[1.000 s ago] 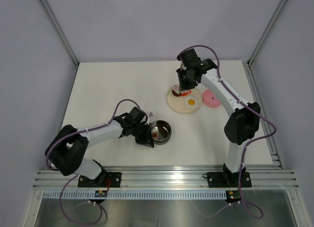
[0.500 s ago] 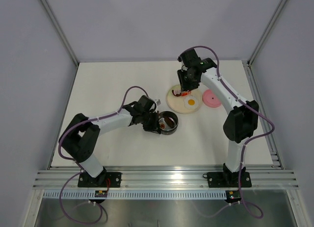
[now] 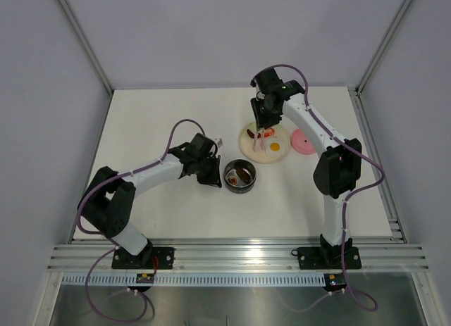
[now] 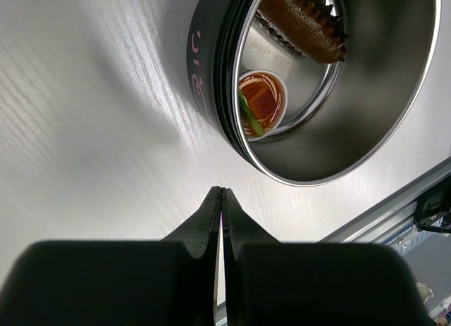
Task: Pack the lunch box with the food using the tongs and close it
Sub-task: Pick up the fake food from the plate.
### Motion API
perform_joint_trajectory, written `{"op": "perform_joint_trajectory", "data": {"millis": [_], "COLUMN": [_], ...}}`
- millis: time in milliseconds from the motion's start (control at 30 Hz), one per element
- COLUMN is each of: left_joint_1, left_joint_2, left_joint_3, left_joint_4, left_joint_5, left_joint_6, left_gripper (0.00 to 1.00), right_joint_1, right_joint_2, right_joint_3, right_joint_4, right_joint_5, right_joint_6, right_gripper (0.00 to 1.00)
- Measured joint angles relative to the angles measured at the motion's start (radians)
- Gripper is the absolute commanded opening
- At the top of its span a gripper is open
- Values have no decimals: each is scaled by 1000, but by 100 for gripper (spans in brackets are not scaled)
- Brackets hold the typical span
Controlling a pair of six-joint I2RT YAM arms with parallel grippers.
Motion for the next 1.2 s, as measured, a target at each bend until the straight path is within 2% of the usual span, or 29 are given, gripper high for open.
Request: {"op": "perform_joint_trajectory", "data": {"millis": [67,133,433,767,933,1200], "left_joint_1": [0,0,0,0,0,0], "left_joint_2": [-2,-4,-43,-80,-82,-82], "left_joint_3": [1,6,21,45,45,45], "left_joint_4": [-2,-12,-55,-98,-112,-117], "left_joint_5": [0,0,-24,-73,-85,-93], "left_joint_6": [6,11,25,43,45,45], "left_gripper": [0,0,0,0,0,0], "right_joint_1": [0,0,0,0,0,0], "right_joint_2": [0,0,-10,-132,-130,-85], "right_joint_3": [13,26,13,-164,-168,-153], "right_joint_4": [-2,-3,65,293,364,382], "right_joint_5": [-20,-35,-54,-74,-74,-64], "right_joint_6": [-1,-2,-2,-38,-81,-131], "right_gripper": [30,29,30,36,37,37]}}
